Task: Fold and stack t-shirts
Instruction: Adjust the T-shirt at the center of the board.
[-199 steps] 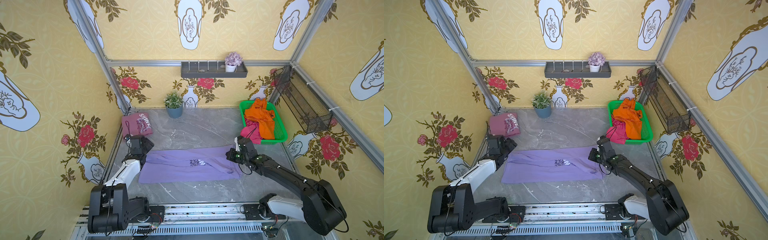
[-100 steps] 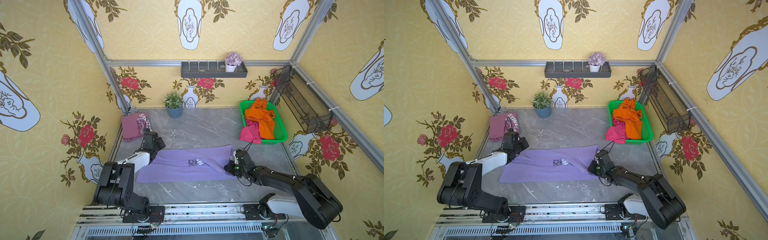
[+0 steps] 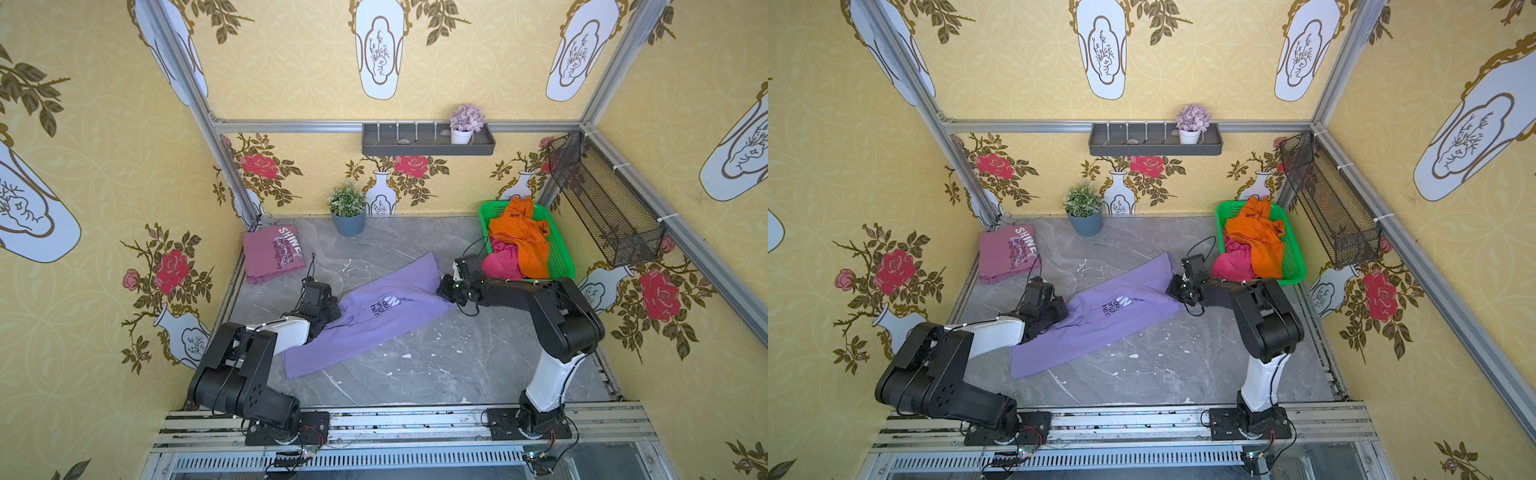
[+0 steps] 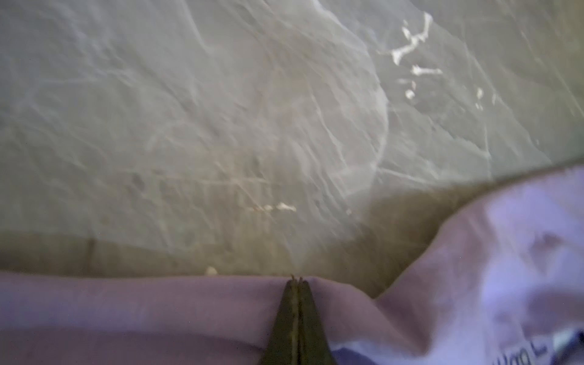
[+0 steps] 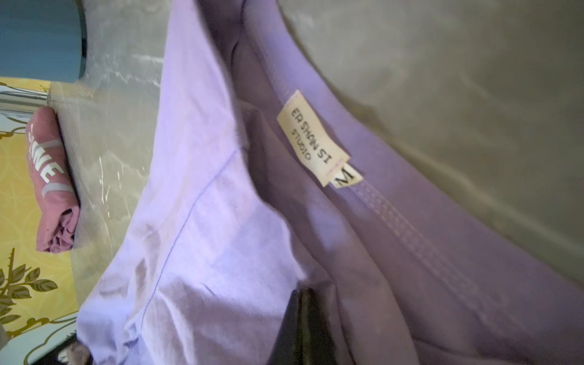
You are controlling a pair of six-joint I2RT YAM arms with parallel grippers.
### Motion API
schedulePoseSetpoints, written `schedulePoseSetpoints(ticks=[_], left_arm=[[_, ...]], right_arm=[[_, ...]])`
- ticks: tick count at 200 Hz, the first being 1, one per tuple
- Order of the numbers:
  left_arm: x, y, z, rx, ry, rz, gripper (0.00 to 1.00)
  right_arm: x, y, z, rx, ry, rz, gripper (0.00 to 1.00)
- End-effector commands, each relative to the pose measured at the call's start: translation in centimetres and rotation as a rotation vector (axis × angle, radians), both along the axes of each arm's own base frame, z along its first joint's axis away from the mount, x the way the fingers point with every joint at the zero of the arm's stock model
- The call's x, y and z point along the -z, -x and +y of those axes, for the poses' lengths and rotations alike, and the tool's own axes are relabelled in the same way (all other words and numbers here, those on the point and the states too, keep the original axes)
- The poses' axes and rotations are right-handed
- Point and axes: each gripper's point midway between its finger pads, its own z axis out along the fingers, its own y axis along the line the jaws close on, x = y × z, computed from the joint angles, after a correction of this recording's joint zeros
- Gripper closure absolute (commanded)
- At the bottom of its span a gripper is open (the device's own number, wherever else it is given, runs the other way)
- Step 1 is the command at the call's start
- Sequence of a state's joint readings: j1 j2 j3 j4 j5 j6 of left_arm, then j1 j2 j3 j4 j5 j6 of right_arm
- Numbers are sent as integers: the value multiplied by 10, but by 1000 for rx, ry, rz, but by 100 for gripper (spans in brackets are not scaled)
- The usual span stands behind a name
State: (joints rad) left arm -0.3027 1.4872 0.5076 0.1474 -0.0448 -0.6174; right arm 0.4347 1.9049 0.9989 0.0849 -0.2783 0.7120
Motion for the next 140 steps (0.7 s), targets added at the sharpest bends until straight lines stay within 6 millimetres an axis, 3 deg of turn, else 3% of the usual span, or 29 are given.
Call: schedulePoseSetpoints(ticks=[1, 17, 50, 70, 91, 107, 120, 131, 140], left_arm=[[16, 31, -16, 12, 12, 112, 100], [24, 50, -31, 41, 25, 151, 100], [34, 105, -63, 91, 41, 188, 100], [28, 129, -97, 125, 122, 181, 100], [3, 139, -153, 208, 227, 145, 100], [-22, 141, -192, 286, 292, 122, 100], [-43, 139, -213, 334, 339, 105, 99], [-66, 129, -220, 347, 342, 59, 80], [-88, 114, -217, 334, 297, -9, 52]], right_arm=[[17, -24, 17, -71, 18, 26, 100], [18, -55, 32, -98, 16, 1, 100], [-4, -118, 48, -125, -5, -91, 100], [-18, -144, 63, -156, -35, -133, 100], [-41, -157, 74, -201, -61, -197, 96], [-89, -148, 72, -231, -58, -308, 88], [-139, -119, 65, -259, -51, -398, 81], [-163, -85, 60, -280, -39, -410, 78], [-171, -51, 56, -298, -39, -393, 78]])
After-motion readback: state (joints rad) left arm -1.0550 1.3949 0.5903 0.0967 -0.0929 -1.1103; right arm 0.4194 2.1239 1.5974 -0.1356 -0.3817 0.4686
